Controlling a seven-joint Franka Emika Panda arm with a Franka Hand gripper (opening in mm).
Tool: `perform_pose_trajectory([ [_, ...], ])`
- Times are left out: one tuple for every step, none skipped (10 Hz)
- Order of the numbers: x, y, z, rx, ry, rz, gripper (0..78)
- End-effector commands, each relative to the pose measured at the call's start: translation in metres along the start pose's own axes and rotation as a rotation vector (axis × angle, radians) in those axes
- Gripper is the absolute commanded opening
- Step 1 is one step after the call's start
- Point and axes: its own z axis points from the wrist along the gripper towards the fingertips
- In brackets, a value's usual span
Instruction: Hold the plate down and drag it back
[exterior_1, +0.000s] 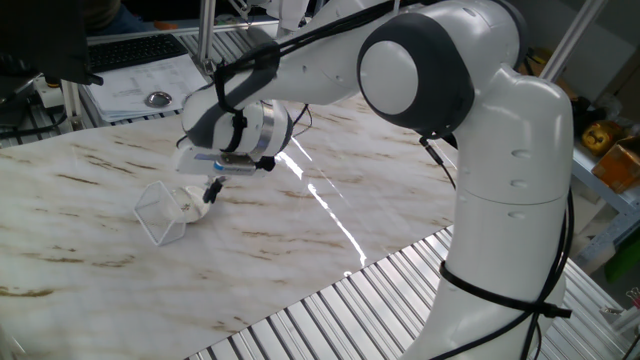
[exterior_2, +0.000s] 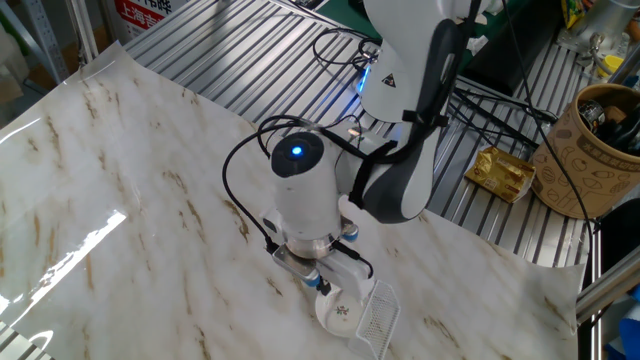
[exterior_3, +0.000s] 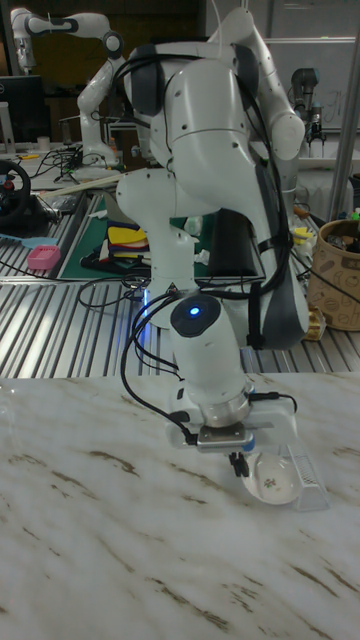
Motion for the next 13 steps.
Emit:
perform_pose_trajectory([
  [-0.008, -0.012, -0.005, 0.064, -0.019, -0.054, 1.2],
  [-0.009, -0.014, -0.005, 0.094, -0.022, -0.069, 1.2],
  [-0.010, -0.016, -0.004, 0.100, -0.023, -0.075, 1.2],
  [-0.010, -0.016, -0.004, 0.111, -0.023, -0.082, 1.2],
  [-0.011, -0.017, -0.004, 0.139, -0.025, -0.092, 1.2],
  [-0.012, -0.020, -0.003, 0.136, -0.024, -0.098, 1.2],
  [-0.013, -0.022, -0.003, 0.138, -0.024, -0.105, 1.2],
  [-0.015, -0.026, -0.004, 0.142, -0.024, -0.113, 1.2],
  [-0.016, -0.030, -0.005, 0.151, -0.024, -0.125, 1.2],
  [-0.018, -0.035, -0.007, 0.161, -0.023, -0.135, 1.2],
  [-0.018, -0.039, -0.008, 0.191, -0.024, -0.145, 1.2],
  [-0.019, -0.041, -0.010, 0.221, -0.026, -0.153, 1.2],
  [-0.019, -0.041, -0.010, 0.221, -0.026, -0.153, 1.2],
])
